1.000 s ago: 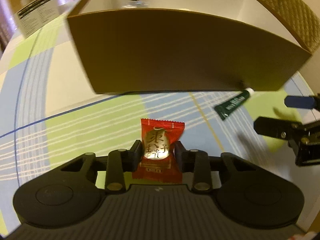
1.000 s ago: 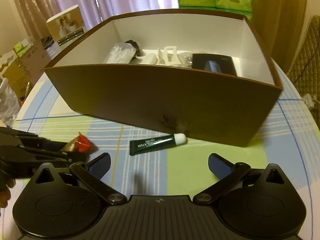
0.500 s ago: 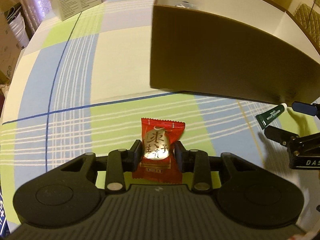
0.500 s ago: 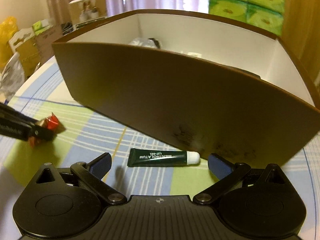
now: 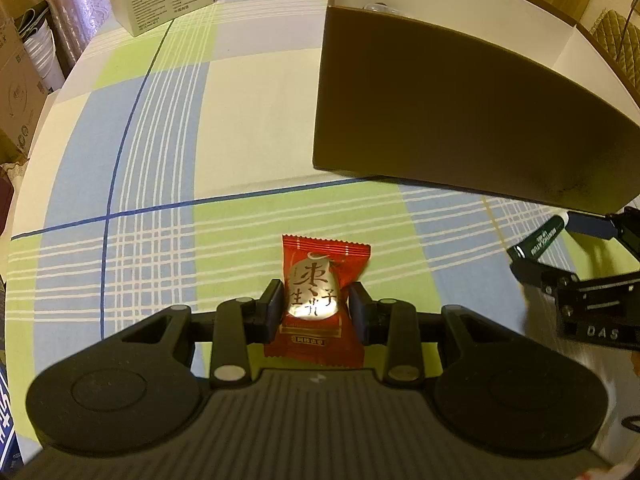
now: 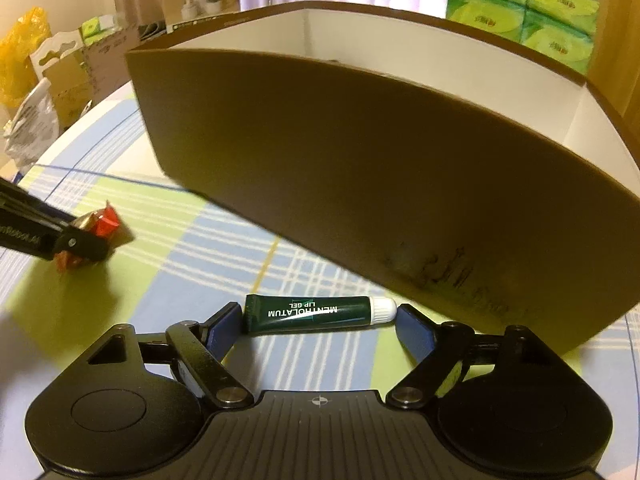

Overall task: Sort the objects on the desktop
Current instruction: 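Grasp red candy packet with left tool while right tool grasps green lip gel tube, then carry candy packet with left tool while right tool carries lip gel into box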

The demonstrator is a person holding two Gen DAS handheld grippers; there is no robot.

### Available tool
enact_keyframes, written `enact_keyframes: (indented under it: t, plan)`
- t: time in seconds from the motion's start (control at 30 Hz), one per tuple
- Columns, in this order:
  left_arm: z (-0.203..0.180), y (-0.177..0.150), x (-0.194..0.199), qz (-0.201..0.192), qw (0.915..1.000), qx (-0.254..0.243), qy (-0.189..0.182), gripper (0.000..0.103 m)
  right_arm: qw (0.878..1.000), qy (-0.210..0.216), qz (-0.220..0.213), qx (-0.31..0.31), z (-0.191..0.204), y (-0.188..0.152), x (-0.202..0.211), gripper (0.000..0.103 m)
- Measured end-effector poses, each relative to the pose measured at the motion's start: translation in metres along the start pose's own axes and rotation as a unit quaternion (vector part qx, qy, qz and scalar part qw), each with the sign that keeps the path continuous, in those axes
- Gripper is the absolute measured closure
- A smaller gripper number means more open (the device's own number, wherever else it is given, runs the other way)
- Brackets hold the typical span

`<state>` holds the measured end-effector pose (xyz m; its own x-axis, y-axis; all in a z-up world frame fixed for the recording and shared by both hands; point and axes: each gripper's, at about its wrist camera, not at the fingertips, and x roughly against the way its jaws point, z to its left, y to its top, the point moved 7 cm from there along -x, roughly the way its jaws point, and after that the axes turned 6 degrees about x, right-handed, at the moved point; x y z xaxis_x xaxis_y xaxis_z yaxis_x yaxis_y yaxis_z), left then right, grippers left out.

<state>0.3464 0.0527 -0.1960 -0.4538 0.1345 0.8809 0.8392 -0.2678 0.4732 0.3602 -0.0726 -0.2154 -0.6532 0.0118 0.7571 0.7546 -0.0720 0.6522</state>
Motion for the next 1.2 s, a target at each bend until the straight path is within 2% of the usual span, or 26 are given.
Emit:
enact_keyframes:
  t: [0.33,0.6,0.73,0.9,1.07,1.2]
  plan:
    - [-0.01,-0.02,0.01,0.012,0.9995,-0.016,-0.025,0.073,0.999,0.01,0.042,0.003,0.005,-0.028,0.029,0.022]
    - [-0.038,-0.043,0.02,0.025,0.9969,-0.046,-0.058,0.073,0.998,-0.001,0.069,-0.01,0.002,-0.054,0.049,0.022]
    - [-0.042,-0.041,0.019,0.025,0.9967,-0.051,-0.058,0.067,0.998,-0.008,0.068,-0.018,0.002,-0.057,0.051,0.022]
    - [-0.043,-0.042,0.02,0.016,0.9976,-0.046,-0.049,0.067,0.998,-0.009,0.061,-0.018,0.001,-0.055,0.046,0.015]
    - [-0.048,-0.044,0.021,0.008,0.9984,-0.048,-0.029,0.068,0.998,-0.001,0.058,-0.009,0.0,-0.058,0.052,0.022]
    - [-0.05,-0.048,0.024,0.006,0.9992,-0.035,-0.02,0.071,0.998,0.004,0.059,-0.003,-0.001,-0.061,0.055,0.022]
